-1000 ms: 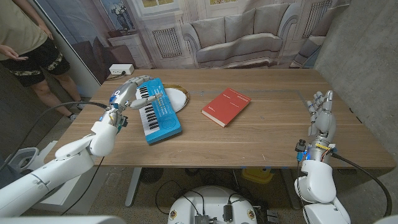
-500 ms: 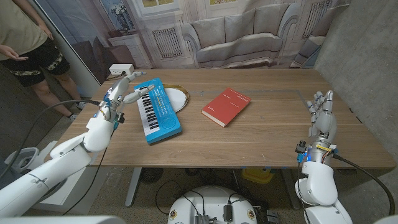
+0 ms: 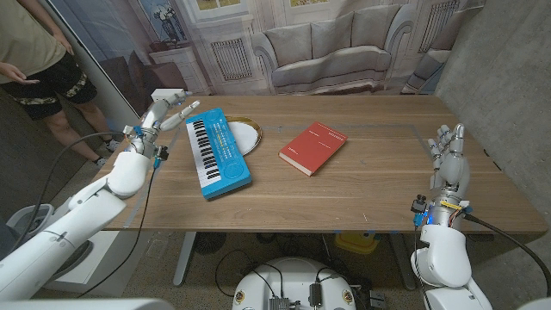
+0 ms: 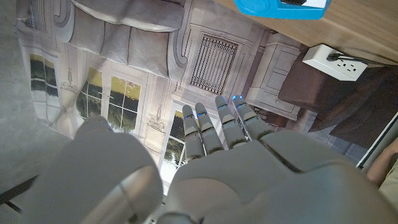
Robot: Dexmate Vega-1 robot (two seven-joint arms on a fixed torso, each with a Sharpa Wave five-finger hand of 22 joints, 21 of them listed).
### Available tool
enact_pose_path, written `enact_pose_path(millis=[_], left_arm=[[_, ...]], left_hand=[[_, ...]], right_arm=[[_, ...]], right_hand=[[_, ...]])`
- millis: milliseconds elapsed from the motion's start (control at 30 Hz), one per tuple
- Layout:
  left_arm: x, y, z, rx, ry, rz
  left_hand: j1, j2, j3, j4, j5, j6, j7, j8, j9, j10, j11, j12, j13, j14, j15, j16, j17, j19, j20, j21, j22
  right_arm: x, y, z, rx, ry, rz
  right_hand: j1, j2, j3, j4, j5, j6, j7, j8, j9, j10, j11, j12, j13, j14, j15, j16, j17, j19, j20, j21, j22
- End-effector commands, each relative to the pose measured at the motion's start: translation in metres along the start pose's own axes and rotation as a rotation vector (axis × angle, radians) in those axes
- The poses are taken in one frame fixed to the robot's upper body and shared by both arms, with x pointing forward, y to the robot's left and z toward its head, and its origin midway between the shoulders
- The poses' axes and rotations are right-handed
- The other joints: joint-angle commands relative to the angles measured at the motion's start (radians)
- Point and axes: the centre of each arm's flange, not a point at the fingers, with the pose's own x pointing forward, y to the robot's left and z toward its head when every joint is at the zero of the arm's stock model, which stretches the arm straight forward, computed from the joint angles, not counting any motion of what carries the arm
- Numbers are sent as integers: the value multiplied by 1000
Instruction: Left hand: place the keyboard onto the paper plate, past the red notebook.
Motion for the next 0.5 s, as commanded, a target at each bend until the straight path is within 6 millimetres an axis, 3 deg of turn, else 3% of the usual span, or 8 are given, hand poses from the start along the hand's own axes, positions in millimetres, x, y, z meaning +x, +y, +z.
enact_pose_path(millis=[33, 67, 267, 333, 500], left_arm=[[20, 15, -3, -129, 26, -21], [21, 17, -3, -139, 27, -21], [27, 27, -6, -170, 60, -90], [27, 29, -8, -175, 54, -88], [27, 33, -9, -204, 37, -76]], left_hand=[[-3, 2, -7, 4, -1, 11, 5, 0, 2, 8, 2, 5, -1, 7, -78, -3, -1, 13, 8, 6, 0], [-5, 2, -9, 4, -2, 10, 8, -1, 2, 8, 12, 3, -1, 7, -75, -5, -1, 14, 11, 5, 0], [-11, 2, -15, 6, -6, 9, 19, -5, 2, -3, 9, -6, -1, -1, -63, -13, -1, 6, 25, -1, 0], [-20, 5, -22, 8, -11, -18, 17, -20, 2, -36, 17, -25, 0, -36, -58, -29, 0, -17, 52, -14, 0], [-27, 10, -29, 10, -17, -48, 23, -34, 2, -69, 22, -39, 0, -62, -53, -38, 1, -33, 52, -22, 1]], right_arm=[[4, 2, -2, 8, -4, 15], [5, 2, -4, 11, -5, 21], [9, 4, -9, 22, -4, 39], [10, 5, -10, 24, -2, 45], [13, 9, -10, 23, 0, 56]], right_hand=[[5, 3, -7, -2, 1, 4, -3, 3, 6, 2, -6, -2, 4, 5, -3, 0, 4, 4, -5, 1, 2], [5, 3, -8, -2, 1, 4, -3, 3, 6, 1, -7, -2, 4, 6, -3, 0, 4, 4, -5, 1, 2], [5, 2, -8, -3, 1, 3, -4, 3, 6, 3, -7, -2, 4, 6, -5, 0, 4, 5, -6, 1, 2], [5, 2, -9, -3, 1, 4, -4, 3, 6, 3, -6, -2, 4, 6, -5, 0, 4, 6, -6, 2, 2], [5, 1, -10, -3, 1, 4, -3, 3, 6, 3, -6, -2, 4, 8, -8, 1, 4, 7, -6, 2, 2]])
